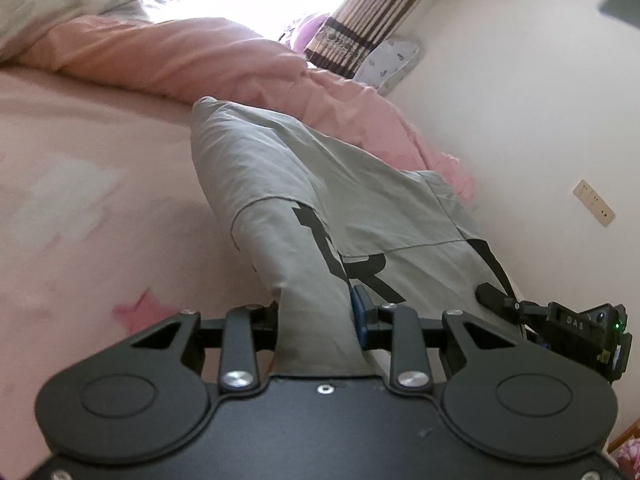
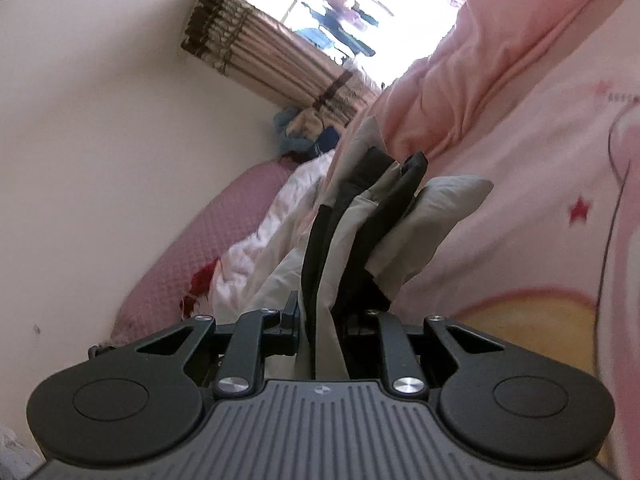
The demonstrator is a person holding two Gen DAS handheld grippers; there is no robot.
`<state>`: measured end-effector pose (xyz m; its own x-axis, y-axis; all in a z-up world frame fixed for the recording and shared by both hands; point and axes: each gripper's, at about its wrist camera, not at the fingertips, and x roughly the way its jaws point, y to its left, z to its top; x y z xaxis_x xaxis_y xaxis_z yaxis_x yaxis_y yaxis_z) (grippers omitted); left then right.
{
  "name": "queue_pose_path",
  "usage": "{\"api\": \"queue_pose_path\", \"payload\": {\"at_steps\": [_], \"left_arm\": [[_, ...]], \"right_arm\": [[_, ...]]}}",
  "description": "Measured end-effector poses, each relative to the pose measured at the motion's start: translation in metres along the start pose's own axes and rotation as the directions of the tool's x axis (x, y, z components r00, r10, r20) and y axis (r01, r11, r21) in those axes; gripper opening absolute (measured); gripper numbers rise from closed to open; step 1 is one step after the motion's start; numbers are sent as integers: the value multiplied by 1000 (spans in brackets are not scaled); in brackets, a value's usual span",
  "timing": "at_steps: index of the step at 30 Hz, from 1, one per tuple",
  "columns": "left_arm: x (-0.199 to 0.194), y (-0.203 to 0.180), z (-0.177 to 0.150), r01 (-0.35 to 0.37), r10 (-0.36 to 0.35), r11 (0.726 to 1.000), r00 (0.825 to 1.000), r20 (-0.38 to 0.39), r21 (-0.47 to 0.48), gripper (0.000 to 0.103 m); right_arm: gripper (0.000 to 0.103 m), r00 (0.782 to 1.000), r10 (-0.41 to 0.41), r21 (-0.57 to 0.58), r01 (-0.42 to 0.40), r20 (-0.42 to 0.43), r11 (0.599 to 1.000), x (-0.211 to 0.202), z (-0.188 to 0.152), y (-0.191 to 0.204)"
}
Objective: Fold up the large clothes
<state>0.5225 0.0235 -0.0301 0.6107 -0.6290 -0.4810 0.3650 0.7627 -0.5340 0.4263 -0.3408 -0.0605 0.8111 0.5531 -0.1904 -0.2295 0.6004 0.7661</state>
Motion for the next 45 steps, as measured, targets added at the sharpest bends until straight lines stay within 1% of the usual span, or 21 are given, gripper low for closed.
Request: {"api": "queue_pose_path", "payload": {"at_steps": [4,6,8,9,10,11,12,14,16,18,19,21,23,25,27,29,30,33,35,38,45], "left_arm": [[7,27,-33,-29,28,999,999,-47,-23,30],[11,40,-48,-14,12,999,999,-38,-47,40],[10,47,-57,-12,11,999,1000,-20,-48,62],[9,50,-58,-28,27,999,999,-17,-43,66],[2,55,-57,-35,35,999,999,-13,-33,68],[-3,54,-57,-43,42,999,999,-11,-19,68],[-9,53,-54,-64,64,998,998,-5,-2,68],[-25,43,-49,-128,127,990,991,29,50,64],[-41,30,-39,-201,192,974,977,92,103,64],[-56,15,-30,-185,164,974,975,152,134,66],[-60,5,-27,-178,154,974,974,167,143,67],[-54,-11,-25,-167,134,968,975,178,188,68],[-38,-22,-27,-186,146,953,974,174,239,69],[-21,-24,-33,-223,188,941,970,156,253,68],[-8,-19,-36,-217,194,947,974,121,235,68],[12,-17,-40,-211,195,951,977,89,227,67],[20,-14,-42,-215,202,950,976,80,227,67],[27,-3,-45,-216,206,953,976,66,214,67],[31,10,-44,-182,175,970,983,55,164,68],[33,23,-47,-148,143,981,989,45,127,68],[19,23,-49,-135,129,986,990,64,97,69]], "right_arm": [[21,992,-125,-5,125,-31,992,5,-28,-16],[23,986,-164,-6,163,-29,987,-1,-37,-30],[27,984,-175,2,175,-23,985,-7,-40,-37],[28,984,-175,15,176,-26,984,-10,-41,-39],[37,981,-193,13,194,-23,981,-14,-42,-38],[50,974,-224,-2,224,-18,975,-15,-40,-35],[55,964,-266,-34,265,-11,964,-18,-39,-30],[59,935,-354,-127,354,17,927,-21,-39,-9],[62,903,-424,-197,429,67,882,-17,-36,19],[62,875,-455,-304,484,163,821,-18,-37,55],[61,870,-453,-347,493,194,798,-17,-44,66],[61,879,-432,-422,477,205,771,-5,-48,91],[48,879,-444,-469,471,174,747,11,-56,102],[35,851,-499,-520,503,162,690,30,-65,106],[31,810,-559,-553,552,177,625,46,-73,103],[30,783,-597,-561,578,175,593,62,-75,100],[30,774,-612,-553,587,166,592,65,-76,95],[26,783,-603,-539,576,150,614,66,-75,85],[24,787,-598,-543,571,150,616,68,-75,82],[24,797,-585,-540,561,148,628,68,-77,76],[24,803,-575,-529,559,155,638,65,-78,72]]}}
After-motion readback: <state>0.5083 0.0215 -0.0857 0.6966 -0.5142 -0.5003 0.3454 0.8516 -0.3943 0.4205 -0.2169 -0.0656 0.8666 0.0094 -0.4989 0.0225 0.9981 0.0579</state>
